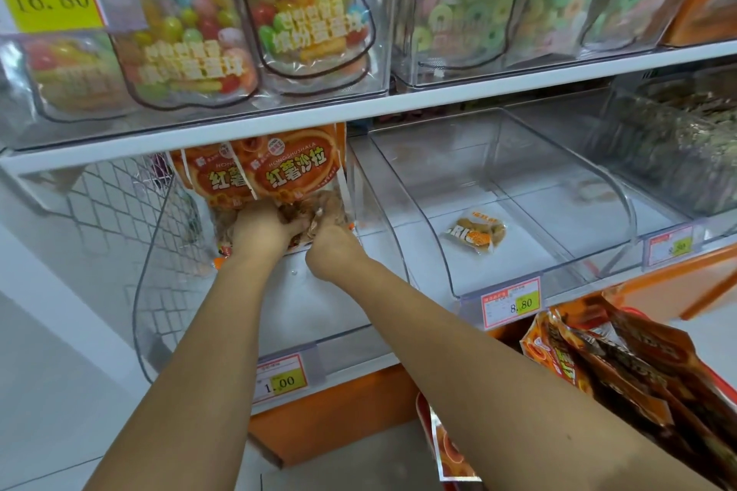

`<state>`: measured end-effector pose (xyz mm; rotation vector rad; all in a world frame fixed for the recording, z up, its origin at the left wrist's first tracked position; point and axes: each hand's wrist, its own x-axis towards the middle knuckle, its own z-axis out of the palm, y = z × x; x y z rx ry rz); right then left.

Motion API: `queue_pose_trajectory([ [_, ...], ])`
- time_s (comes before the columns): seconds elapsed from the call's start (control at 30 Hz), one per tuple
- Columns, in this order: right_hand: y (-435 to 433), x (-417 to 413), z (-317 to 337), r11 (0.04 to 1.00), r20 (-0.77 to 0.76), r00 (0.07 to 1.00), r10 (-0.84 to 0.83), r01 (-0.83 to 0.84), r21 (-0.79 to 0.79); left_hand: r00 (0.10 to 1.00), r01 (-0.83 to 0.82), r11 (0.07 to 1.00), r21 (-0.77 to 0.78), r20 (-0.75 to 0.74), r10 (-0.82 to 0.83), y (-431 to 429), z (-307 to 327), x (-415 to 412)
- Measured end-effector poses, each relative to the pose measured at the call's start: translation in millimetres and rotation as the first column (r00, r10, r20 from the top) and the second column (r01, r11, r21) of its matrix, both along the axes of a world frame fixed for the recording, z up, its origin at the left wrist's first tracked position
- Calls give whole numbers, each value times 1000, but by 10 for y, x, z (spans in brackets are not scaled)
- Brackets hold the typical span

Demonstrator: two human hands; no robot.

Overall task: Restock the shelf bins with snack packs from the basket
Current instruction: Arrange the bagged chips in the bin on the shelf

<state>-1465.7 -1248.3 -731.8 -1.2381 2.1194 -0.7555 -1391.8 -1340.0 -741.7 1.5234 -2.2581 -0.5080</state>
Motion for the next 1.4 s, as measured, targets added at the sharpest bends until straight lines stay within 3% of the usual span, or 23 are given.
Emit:
queue_pose_trajectory([
  [0.13, 88, 35, 83, 998, -21, 998, 51, -50, 40, 998, 41, 999, -28, 41, -40, -35, -14, 1],
  [0.33, 522, 10, 582, 948, -268, 910, 316, -289, 134, 988, -3, 1000, 31, 152, -2, 41, 23, 41],
  [0.43, 815, -83, 791, 937, -316, 886, 341, -349, 31, 986, 4, 995, 98, 165, -20, 127, -10, 117],
  [0.57, 1337, -359, 924, 924, -224, 918, 328, -361, -124, 985, 47, 990, 134, 160, -68, 451, 126, 163],
  [0.7, 1848, -807, 881, 961, -254, 940, 228, -260, -99, 992, 115, 987, -116, 56, -109, 1011, 417, 110],
  [0.83, 2319, -1221, 671, 991, -322, 938, 130, -129, 23, 946, 303, 897, -321, -16, -325, 1743, 632, -7],
  [0.93, 2615, -1328, 386, 986, -392, 912, 123, -67, 155, 899, 433, 852, -295, 69, -433, 2093, 525, -93],
  [1.1, 2920, -1071, -74, 967, -381, 916, 123, -23, 255, 878, 469, 859, -204, 215, -428, 2202, 232, -110],
  [1.27, 2967, -554, -660, 925, -293, 953, 72, 47, 377, 903, 421, 880, -221, 192, -384, 2233, 182, -56],
  [1.4, 2832, -321, -940, 856, -350, 936, -35, 209, 473, 920, 388, 898, -205, 147, -364, 2246, 172, 5],
])
